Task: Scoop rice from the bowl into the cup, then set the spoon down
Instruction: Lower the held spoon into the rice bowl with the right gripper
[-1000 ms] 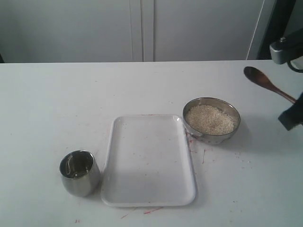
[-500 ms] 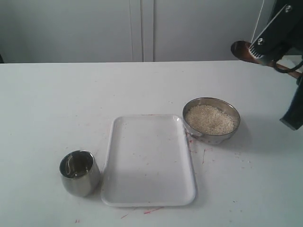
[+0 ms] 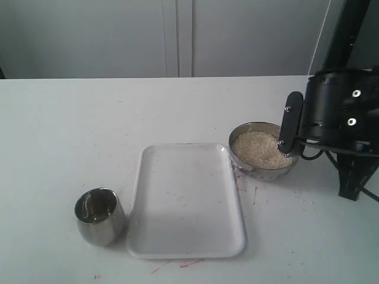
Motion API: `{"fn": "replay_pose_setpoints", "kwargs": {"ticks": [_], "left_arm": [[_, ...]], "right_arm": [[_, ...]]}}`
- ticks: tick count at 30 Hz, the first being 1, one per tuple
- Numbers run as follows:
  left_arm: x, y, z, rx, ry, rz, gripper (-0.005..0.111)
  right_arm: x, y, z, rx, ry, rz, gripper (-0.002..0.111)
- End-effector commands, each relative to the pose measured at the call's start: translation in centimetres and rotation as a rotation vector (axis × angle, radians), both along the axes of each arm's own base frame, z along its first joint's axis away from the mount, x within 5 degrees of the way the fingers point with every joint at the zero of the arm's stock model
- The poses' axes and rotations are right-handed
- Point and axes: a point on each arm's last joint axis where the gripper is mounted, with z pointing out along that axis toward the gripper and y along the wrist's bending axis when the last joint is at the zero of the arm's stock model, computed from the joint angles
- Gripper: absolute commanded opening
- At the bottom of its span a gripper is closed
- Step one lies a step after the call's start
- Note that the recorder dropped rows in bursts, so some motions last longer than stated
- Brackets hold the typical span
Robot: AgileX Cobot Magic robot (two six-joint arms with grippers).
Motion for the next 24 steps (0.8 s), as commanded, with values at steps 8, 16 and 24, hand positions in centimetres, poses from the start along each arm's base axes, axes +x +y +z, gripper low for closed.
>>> {"fn": "replay_pose_setpoints", "kwargs": {"ticks": [8,16,24], "left_arm": [[0.0,0.0,0.3,-0.01,-0.008,-0.003,0.014],[0.0,0.0,0.3,-0.01,-0.008,-0.003,0.014],[0.0,0.0,0.3,-0.01,-0.008,-0.003,0.014]], "right_arm": [[2.8,1.8,-4.2,-0.003,-0.002,0.032,0.0],[4.9,2.9,-5.4,-0.015,-0.025,0.063,0.0],[5.8,3.1,-6.7,-0.068,-0.034,0.055,0.0]]}}
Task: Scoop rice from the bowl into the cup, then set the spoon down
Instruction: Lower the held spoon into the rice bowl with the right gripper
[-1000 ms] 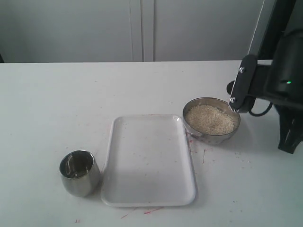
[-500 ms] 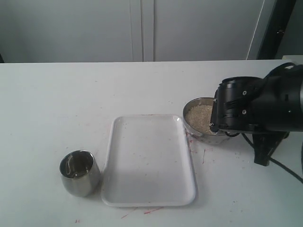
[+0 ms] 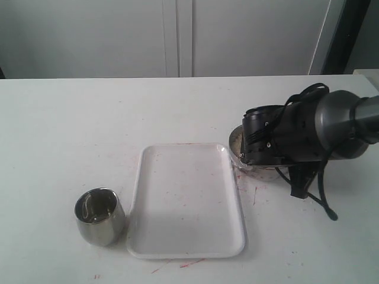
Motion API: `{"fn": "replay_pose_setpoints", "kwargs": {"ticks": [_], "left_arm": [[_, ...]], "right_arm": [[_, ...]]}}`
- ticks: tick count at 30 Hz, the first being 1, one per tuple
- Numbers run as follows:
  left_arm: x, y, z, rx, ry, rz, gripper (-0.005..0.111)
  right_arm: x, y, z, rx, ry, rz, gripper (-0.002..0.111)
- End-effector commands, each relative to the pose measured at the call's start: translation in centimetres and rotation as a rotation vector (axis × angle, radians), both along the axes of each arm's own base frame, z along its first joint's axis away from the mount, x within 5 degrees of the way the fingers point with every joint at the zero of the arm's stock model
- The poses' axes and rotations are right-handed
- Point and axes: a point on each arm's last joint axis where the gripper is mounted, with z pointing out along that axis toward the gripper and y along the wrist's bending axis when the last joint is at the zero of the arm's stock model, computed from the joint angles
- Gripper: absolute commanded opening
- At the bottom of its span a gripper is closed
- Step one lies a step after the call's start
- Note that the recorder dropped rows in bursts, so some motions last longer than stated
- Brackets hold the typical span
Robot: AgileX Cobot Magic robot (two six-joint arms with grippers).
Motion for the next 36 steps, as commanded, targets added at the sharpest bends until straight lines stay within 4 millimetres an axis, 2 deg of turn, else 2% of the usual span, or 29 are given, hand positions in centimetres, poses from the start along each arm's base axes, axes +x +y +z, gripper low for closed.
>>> {"fn": "replay_pose_setpoints", "kwargs": {"ticks": [1,23,36], "left_arm": [[0.0,0.0,0.3,-0.01,-0.008,-0.003,0.014],[0.0,0.0,0.3,-0.01,-0.008,-0.003,0.014],[0.0,0.0,0.3,-0.01,-0.008,-0.003,0.014]], "right_arm": [[0.4,-0.1,-0.1,-0.03,-0.056,-0.033,0.0],[0.1,-0.5,-0.1,-0.059,-0.065,-0.087,0.0],[-0.2,-0.2,-1.8,0.02,-0.016,-0.151,0.0]]}}
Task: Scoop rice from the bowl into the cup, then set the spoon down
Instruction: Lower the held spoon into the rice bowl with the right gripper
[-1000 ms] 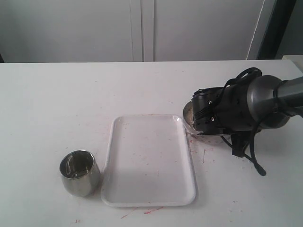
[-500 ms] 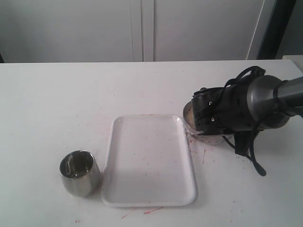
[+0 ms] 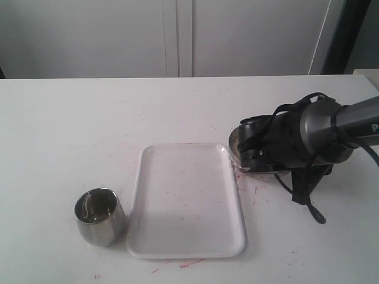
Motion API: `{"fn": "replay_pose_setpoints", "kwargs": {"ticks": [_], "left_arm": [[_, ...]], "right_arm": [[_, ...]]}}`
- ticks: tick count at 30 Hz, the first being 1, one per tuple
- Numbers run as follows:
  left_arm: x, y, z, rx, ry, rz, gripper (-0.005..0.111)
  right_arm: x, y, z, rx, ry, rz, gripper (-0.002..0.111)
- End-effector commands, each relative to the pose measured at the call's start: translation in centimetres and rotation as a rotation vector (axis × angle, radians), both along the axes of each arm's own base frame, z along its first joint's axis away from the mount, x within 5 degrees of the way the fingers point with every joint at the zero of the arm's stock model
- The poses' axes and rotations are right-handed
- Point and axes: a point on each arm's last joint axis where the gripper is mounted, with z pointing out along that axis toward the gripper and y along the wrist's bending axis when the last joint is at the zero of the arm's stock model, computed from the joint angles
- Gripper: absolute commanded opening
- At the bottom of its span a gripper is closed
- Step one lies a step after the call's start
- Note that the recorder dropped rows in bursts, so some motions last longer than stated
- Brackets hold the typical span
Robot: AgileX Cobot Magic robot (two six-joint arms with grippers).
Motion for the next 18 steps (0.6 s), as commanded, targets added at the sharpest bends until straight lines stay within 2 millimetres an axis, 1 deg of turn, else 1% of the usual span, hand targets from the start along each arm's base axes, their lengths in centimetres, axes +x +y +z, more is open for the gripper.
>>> {"fn": "replay_pose_setpoints", "kwargs": {"ticks": [1,4,11,14,18], "left_arm": [[0.0,0.0,0.3,-0.01,-0.008,-0.003,0.014],[0.0,0.0,0.3,-0.01,-0.008,-0.003,0.014],[0.0,0.0,0.3,-0.01,-0.008,-0.003,0.014],[0.0,0.0,0.3,-0.01,-0.008,-0.003,0.014],[0.0,0.0,0.3,-0.01,-0.008,-0.003,0.014]], "right_arm": [[-0.2,0.3,-0.5,0.068,0.018,-0.029,0.0],[-0.1,0.7,-0.5,0.119,0.049,-0.028,0.0],[0.8,2.5,0.7,0.281,0.095,-0.067,0.0],[1.0,3.0,1.3,0.321,0.119,-0.075,0.0],[1.1,2.2,1.6,0.363,0.158,-0.127,0.0]]}}
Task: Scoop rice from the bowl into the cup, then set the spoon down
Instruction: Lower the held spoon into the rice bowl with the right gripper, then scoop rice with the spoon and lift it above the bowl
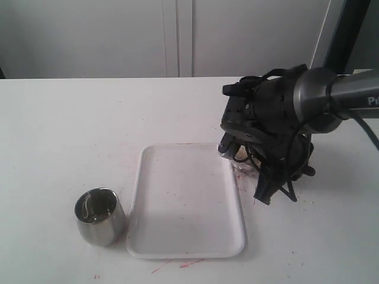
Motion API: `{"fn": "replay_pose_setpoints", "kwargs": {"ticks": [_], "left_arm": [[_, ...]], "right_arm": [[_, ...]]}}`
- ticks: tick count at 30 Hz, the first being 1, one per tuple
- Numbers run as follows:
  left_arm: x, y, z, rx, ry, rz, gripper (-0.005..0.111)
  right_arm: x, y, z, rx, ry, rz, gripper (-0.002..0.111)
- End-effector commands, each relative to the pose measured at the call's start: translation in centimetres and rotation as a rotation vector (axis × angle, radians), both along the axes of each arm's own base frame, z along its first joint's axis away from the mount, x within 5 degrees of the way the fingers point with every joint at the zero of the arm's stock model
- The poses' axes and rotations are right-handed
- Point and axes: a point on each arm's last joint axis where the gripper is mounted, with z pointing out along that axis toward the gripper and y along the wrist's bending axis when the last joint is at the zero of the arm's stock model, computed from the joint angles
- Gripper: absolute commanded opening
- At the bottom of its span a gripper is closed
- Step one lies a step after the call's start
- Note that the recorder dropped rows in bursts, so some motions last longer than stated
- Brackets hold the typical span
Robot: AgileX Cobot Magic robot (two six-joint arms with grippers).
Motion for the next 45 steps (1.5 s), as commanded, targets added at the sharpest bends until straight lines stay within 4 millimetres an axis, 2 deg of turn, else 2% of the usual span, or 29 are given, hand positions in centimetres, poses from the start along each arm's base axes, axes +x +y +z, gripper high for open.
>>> {"fn": "replay_pose_setpoints", "kwargs": {"ticks": [1,9,14,23,40,45], "left_arm": [[0.0,0.0,0.3,-0.01,-0.008,-0.003,0.014],[0.0,0.0,0.3,-0.01,-0.008,-0.003,0.014],[0.0,0.0,0.3,-0.01,-0.008,-0.003,0.014],[0.0,0.0,0.3,-0.01,-0.008,-0.003,0.014],[0.0,0.0,0.3,-0.01,-0.008,-0.003,0.014],[0.0,0.0,0.3,-0.01,-0.008,-0.003,0.014]], "right_arm": [[0.2,-1.3,0.7,0.072,0.027,-0.059,0.0],[-0.4,-3.3,4.0,0.204,-0.002,-0.077,0.0],[-0.8,-4.5,5.0,0.274,0.007,-0.113,0.0],[-0.9,-4.9,5.1,0.346,0.023,-0.135,0.0],[-0.9,-4.9,5.1,0.352,0.013,-0.157,0.0],[-1.8,-5.1,4.5,0.372,-0.01,-0.159,0.0]]}}
